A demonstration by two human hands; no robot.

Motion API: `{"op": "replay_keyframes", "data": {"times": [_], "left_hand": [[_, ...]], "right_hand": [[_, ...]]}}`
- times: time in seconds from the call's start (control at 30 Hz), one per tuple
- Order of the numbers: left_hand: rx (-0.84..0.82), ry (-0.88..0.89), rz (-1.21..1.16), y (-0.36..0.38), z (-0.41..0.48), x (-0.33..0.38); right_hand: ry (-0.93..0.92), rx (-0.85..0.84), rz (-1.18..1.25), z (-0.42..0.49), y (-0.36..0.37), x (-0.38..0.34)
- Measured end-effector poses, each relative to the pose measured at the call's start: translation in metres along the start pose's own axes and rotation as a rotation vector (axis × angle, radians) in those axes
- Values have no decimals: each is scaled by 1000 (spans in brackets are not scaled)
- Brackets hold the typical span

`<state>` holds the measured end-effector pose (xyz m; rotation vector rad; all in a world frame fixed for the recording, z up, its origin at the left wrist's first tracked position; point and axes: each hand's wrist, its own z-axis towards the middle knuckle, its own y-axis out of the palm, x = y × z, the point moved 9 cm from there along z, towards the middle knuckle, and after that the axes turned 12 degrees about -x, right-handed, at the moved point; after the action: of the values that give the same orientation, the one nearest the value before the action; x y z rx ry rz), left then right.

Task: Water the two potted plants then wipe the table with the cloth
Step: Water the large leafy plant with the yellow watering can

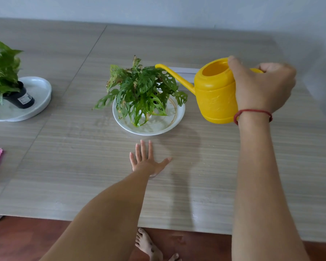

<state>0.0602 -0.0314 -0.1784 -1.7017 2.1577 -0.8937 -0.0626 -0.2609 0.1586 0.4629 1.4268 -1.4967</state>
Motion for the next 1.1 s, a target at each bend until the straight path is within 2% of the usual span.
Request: {"op": "replay_keyframes", "data": {"times": [1.1], "left_hand": [[4,-10,17,0,1,-1]], "right_hand": [[21,-13,-4,-2,-9,2]]}}
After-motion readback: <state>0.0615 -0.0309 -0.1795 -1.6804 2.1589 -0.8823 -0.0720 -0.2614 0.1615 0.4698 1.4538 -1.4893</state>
